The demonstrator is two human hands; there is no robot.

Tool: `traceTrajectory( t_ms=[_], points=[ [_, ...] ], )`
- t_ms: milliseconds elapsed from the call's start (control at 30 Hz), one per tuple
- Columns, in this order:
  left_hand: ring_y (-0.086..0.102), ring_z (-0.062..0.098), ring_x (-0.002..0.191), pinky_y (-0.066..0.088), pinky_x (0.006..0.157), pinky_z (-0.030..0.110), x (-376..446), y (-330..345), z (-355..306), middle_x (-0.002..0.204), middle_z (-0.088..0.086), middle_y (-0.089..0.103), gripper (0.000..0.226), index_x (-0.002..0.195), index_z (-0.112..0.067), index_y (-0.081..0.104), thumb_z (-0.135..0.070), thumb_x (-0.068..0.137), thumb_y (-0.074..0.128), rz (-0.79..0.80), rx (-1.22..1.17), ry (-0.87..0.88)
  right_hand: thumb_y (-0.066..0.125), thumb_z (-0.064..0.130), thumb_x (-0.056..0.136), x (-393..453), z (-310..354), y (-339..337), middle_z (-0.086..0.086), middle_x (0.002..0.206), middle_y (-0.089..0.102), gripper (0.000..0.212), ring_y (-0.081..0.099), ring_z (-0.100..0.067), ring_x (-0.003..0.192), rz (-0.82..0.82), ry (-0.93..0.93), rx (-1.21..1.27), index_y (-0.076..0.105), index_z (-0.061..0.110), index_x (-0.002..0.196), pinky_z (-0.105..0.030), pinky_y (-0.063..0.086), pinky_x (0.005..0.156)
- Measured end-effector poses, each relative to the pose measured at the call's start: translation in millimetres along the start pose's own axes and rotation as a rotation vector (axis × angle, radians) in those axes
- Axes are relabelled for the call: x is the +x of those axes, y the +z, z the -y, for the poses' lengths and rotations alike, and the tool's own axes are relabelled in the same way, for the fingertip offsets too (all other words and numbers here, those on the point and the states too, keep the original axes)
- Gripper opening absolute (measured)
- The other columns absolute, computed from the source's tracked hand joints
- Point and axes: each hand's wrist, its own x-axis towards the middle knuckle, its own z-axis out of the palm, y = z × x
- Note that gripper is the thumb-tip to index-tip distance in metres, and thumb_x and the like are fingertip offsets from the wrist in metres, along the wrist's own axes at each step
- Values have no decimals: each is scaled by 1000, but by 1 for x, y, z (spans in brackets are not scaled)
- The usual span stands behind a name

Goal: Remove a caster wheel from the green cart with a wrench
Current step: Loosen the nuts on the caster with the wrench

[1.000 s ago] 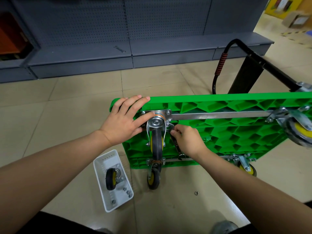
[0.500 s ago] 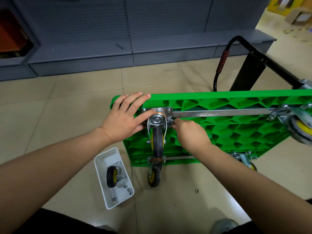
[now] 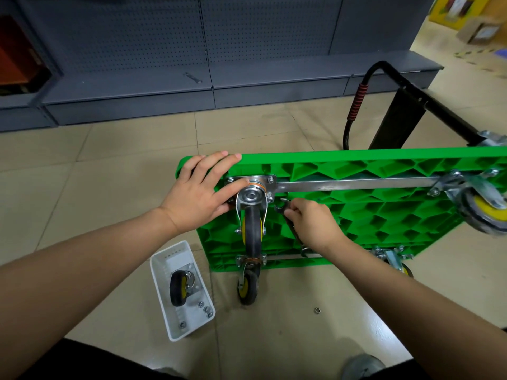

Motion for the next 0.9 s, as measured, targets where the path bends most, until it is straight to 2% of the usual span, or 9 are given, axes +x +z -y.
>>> traceTrajectory(
  t_ms=[100, 200, 367, 467, 533, 633, 767, 833, 900],
  points=[
    [41, 37, 139, 31, 108, 52, 0, 0, -1, 156, 14, 41, 65, 141, -31, 56, -49, 82, 75, -11, -1, -2, 59, 25, 100, -1, 6, 6, -12, 75, 63, 24, 48, -28, 69, -12, -6, 76, 61, 7, 85, -36, 30, 61],
    [41, 37, 139, 31, 108, 52, 0, 0, -1, 156, 14, 41, 65, 141, -31, 56, -49, 82, 75, -17, -3, -4, 60, 25, 99, 1, 10, 12, -8, 68, 57, 27, 47, -28, 68, -28, -7, 101, 57, 10, 77, -34, 28, 60],
    [41, 36, 139, 31, 109, 52, 0, 0, 0, 156, 14, 41, 64, 141, -32, 56, -48, 82, 74, -11, -1, -1, 60, 23, 98, 5, 12, 19, -6, 61, 60, 27, 66, -27, 66, -32, 6, 177, 58, 10, 75, -31, 48, 63],
    [41, 37, 139, 31, 109, 52, 0, 0, 0, 156, 14, 41, 63, 141, -31, 56, -48, 83, 74, -13, -3, -2, 60, 22, 99, 6, 14, 21, -4, 62, 62, 25, 70, -22, 62, -21, 10, 210, 60, 6, 80, -25, 47, 57],
    [41, 37, 139, 31, 109, 52, 0, 1, 0, 156, 14, 41, 63, 140, -31, 56, -47, 82, 74, -13, -4, -3, 59, 23, 99, 8, 14, 21, -4, 62, 61, 25, 70, -24, 65, -13, 1, 191, 59, 7, 80, -26, 51, 61],
    [40, 37, 139, 31, 109, 52, 0, 1, 0, 157, 14, 40, 64, 141, -31, 56, -48, 81, 75, -12, -1, -1, 59, 25, 99, 10, 12, 20, -9, 69, 63, 27, 67, -31, 70, 3, -15, 142, 57, 9, 78, -37, 54, 68],
    [40, 37, 139, 30, 109, 52, 1, 0, -1, 156, 14, 41, 66, 141, -31, 56, -48, 81, 75, -12, -3, -2, 56, 25, 100, 11, 14, 9, -17, 79, 63, 26, 56, -38, 78, 12, -76, 0, 51, 13, 78, -37, 40, 64],
    [40, 37, 139, 30, 109, 52, 1, 0, -1, 156, 14, 40, 66, 141, -31, 56, -48, 81, 76, -13, -3, -4, 54, 26, 101, 10, 17, 2, -22, 94, 67, 20, 60, -43, 89, 10, -138, -134, 53, 15, 85, -39, 39, 67],
    [41, 37, 139, 31, 108, 52, 1, 0, -1, 157, 14, 39, 66, 141, -31, 56, -49, 80, 76, -13, -3, -1, 50, 23, 103, 8, 23, -5, -20, 105, 68, 13, 64, -42, 97, -19, -221, -364, 57, 12, 103, -38, 39, 68]
  ],
)
